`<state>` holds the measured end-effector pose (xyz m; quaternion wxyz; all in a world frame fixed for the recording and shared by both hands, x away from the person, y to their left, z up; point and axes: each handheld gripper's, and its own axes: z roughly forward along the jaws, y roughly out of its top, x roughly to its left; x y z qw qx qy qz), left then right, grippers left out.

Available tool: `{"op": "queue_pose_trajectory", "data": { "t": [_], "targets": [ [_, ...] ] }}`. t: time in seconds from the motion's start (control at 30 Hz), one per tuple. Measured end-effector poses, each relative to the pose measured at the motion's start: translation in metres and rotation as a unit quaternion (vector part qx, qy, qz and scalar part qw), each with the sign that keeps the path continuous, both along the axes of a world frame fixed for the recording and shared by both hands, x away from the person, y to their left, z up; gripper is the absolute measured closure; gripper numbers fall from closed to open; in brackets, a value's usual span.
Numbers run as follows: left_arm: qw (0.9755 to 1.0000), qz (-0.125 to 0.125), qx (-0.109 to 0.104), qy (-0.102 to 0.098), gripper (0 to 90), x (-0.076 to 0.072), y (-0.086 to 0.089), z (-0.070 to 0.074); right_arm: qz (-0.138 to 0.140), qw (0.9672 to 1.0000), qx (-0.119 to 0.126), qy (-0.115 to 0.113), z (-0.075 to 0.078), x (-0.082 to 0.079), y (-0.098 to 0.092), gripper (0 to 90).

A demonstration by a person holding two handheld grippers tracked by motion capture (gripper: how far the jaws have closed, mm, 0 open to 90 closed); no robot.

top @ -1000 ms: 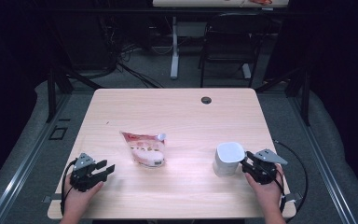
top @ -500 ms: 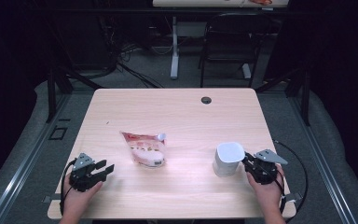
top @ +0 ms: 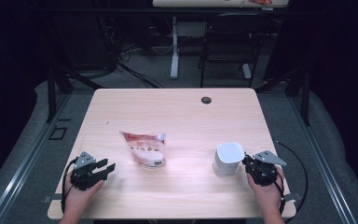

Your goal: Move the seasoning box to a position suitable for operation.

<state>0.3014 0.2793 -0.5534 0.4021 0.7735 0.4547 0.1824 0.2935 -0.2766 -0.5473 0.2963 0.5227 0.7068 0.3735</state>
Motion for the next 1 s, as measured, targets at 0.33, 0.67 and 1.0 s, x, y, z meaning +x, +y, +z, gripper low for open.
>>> {"op": "queue_pose_trajectory", "data": {
  "t": [0.33, 0.67, 1.0],
  "targets": [
    [1.0, -0.002, -0.004, 0.006, 58.8, 0.001, 0.001, 0.0, 0.0, 0.9999, -0.013, 0.004, 0.001, -0.003, 0.006, 83.3],
    [0.9999, -0.003, -0.002, 0.009, 59.2, 0.001, 0.002, 0.001, 0.007, 0.9999, -0.013, 0.005, 0.002, -0.007, 0.011, 83.6],
    [1.0, -0.004, -0.005, 0.002, 59.3, 0.0, 0.0, 0.001, 0.032, 0.9994, -0.007, 0.009, 0.002, -0.012, 0.019, 83.5]
  ]
}}
